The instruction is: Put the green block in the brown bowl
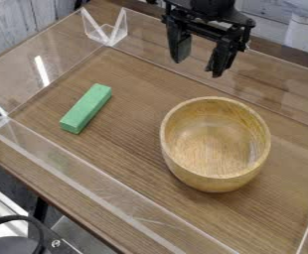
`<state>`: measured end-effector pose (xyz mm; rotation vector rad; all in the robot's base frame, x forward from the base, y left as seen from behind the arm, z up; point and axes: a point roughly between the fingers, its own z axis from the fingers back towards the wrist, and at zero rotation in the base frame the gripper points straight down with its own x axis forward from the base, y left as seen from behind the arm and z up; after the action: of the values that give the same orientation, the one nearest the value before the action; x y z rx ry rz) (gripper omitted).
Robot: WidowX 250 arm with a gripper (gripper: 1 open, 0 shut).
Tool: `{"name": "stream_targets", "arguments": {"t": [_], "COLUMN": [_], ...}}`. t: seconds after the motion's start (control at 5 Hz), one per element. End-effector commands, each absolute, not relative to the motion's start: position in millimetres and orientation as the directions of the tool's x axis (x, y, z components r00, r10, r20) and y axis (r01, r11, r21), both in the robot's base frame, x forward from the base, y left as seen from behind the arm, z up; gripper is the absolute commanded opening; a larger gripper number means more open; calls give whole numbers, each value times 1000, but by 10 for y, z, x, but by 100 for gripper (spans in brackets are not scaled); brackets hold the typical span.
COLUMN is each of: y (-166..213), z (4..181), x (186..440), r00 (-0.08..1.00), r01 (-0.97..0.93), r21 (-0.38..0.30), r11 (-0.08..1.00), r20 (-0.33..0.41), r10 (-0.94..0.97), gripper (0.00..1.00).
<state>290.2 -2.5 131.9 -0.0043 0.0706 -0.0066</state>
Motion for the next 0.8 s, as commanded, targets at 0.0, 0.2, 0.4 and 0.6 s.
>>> {"name": "stream_targets", "arguments": {"t": [0.0, 0.2, 0.4, 0.6], "y": [-9, 151, 425, 806], "z": [1247, 1269, 1299, 1306], "x": [2874, 2727, 2486, 2324], "r00": [996, 995, 997, 996], "r01": [11, 0, -32, -62], "r21": [-5, -4, -5, -3], "r11": [1000, 1000, 999, 998], "r20": [-94, -96, -67, -56], "r10": [-12, 0, 31, 62], "gripper": [100, 100, 100, 100]}}
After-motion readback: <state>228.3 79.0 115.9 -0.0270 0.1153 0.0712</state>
